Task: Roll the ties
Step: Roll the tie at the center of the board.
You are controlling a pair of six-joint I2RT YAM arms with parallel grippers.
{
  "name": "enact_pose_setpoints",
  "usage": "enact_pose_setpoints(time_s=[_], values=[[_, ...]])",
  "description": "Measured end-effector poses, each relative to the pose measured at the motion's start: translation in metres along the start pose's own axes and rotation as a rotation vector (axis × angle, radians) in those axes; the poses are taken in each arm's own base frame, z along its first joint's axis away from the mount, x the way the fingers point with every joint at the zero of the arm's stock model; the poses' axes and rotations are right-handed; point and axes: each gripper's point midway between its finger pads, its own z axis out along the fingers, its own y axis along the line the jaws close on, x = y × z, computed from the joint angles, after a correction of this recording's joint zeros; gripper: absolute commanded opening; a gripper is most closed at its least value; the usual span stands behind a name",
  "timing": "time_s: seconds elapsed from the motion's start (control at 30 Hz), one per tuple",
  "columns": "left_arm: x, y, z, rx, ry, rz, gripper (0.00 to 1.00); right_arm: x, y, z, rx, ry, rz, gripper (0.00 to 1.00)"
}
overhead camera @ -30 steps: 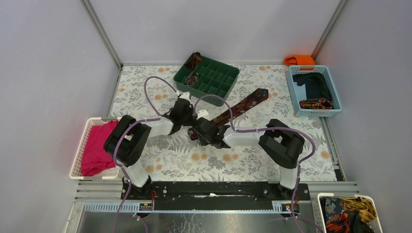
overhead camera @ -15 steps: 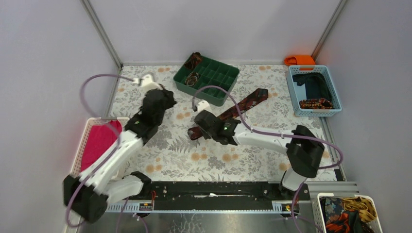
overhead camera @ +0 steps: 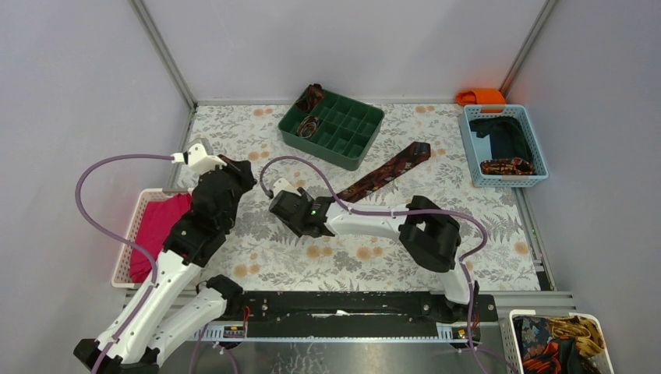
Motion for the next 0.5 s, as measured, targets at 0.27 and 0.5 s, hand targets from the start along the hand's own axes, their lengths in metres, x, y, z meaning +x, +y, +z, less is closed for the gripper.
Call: enact_pose_setpoints(time_s=[0.27,0.5], values=[[0.006,0.004,0.001,-0.016,0.020,0.018,0.01,0.003,-0.002,0.018,0.059,0.025,-0.041,0.66],[0.010,0.005,0.004,-0.024,0.033,0.028,0.00,0.011,-0.006,0.036,0.126,0.058,-0.073,0.66]])
